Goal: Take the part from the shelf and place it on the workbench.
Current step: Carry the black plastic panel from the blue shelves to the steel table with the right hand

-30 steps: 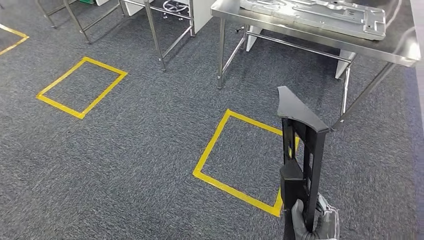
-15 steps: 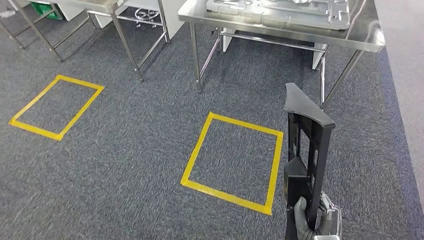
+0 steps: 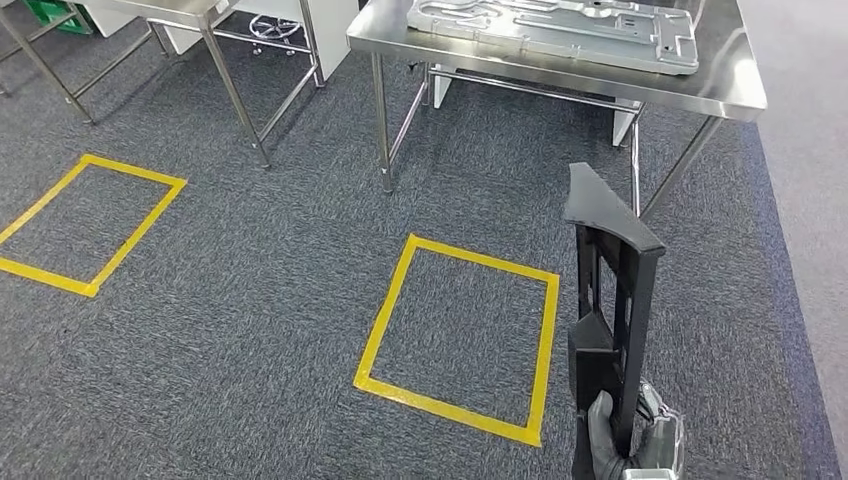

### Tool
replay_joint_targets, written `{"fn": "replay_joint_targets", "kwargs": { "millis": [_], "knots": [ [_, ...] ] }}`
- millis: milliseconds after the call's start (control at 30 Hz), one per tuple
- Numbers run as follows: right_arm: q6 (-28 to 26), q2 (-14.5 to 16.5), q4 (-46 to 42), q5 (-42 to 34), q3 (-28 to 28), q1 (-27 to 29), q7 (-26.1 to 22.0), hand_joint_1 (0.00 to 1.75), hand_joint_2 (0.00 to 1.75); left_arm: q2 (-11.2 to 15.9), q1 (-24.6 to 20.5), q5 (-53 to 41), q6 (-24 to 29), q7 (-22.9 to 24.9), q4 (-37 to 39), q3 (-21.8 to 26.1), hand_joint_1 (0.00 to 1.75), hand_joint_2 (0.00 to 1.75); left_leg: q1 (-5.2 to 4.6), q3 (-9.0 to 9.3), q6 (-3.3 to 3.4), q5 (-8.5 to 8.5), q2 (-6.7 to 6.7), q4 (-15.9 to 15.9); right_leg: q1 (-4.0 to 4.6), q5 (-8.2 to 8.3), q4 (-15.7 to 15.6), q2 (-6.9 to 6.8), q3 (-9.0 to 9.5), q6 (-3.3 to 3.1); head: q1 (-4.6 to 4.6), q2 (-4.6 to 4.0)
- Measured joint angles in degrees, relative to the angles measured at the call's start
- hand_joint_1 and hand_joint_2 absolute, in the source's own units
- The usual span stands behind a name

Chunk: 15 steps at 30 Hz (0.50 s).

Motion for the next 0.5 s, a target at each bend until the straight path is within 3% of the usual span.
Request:
{"fn": "replay_joint_targets", "kwargs": {
  "millis": [67,100,133,200,233,267,367,433,500],
  "knots": [
    [0.0,0.0,0.0,0.0,-0.1,0.1,0.0,1.75,1.75,0.0,0.0,0.0,0.0,0.0,0.0,0.0,0.00,0.00,0.01,1.24,-0.02,-1.05,-0.02,0.0,-0.07,-1.71,4.3,-0.05,-4.55,0.24,0.00,0.00],
    [0.0,0.0,0.0,0.0,-0.2,0.2,0.0,1.75,1.75,0.0,0.1,0.0,0.0,0.0,0.0,0.0,0.00,0.00,0.04,2.08,-0.09,-1.69,-0.04,0.0,-0.10,-1.28,4.0,-0.11,-5.64,0.32,0.01,0.00],
    [-0.1,0.0,0.0,0.0,-0.3,0.3,0.0,1.75,1.75,-0.1,0.2,0.0,0.0,0.0,0.0,0.0,0.00,0.00,0.07,3.06,-0.19,-2.39,-0.05,-0.1,-0.13,0.38,2.1,-0.23,-5.90,0.30,0.01,0.00],
    [-0.1,0.0,0.0,0.1,-0.6,0.3,-0.1,1.75,1.75,-0.2,0.2,0.0,0.0,0.0,0.0,0.1,0.00,0.00,0.06,4.91,-0.58,-3.94,-0.02,0.0,-0.07,6.03,-4.1,-0.71,-5.27,0.04,0.01,0.00],
    [-0.2,0.0,0.0,0.2,-0.7,0.3,-0.1,1.75,1.75,-0.3,0.1,-0.1,0.0,0.0,0.0,0.1,0.00,0.00,0.01,5.52,-0.89,-4.63,-0.01,0.0,0.09,7.89,-6.4,-0.95,-4.98,-0.32,0.04,0.00],
    [-0.2,0.0,0.0,0.3,-0.8,0.3,-0.2,1.75,1.75,-0.3,0.1,-0.2,-0.1,0.0,0.0,0.1,0.00,0.00,-0.03,5.97,-1.27,-5.25,0.03,-0.1,0.28,9.02,-7.6,-1.11,-4.81,-0.73,0.06,0.00],
    [0.4,0.1,-0.1,-0.4,-1.0,0.3,-0.2,1.75,1.75,-0.3,-0.1,-0.6,-0.1,-0.1,0.0,0.1,0.00,0.00,-0.01,6.79,-2.36,-5.28,0.24,1.1,0.44,8.43,-8.2,-0.52,-3.61,-2.13,0.10,0.00],
    [1.3,0.3,-0.2,-1.4,-1.1,0.1,-0.3,1.75,1.75,-0.3,-0.4,-0.8,-0.2,-0.1,0.0,0.1,0.00,0.00,0.13,4.83,-2.80,-4.98,0.17,5.9,0.29,7.76,-8.6,0.01,-2.27,-2.92,-0.04,0.00],
    [1.8,0.4,-0.2,-1.9,-1.2,-0.1,-0.4,1.75,1.75,-0.4,-0.5,-0.9,-0.3,-0.1,0.0,0.2,0.00,0.00,0.19,0.16,-3.19,-7.04,0.08,12.8,0.28,7.00,-8.8,0.58,-1.24,-3.40,-0.19,0.00]
  ]
}}
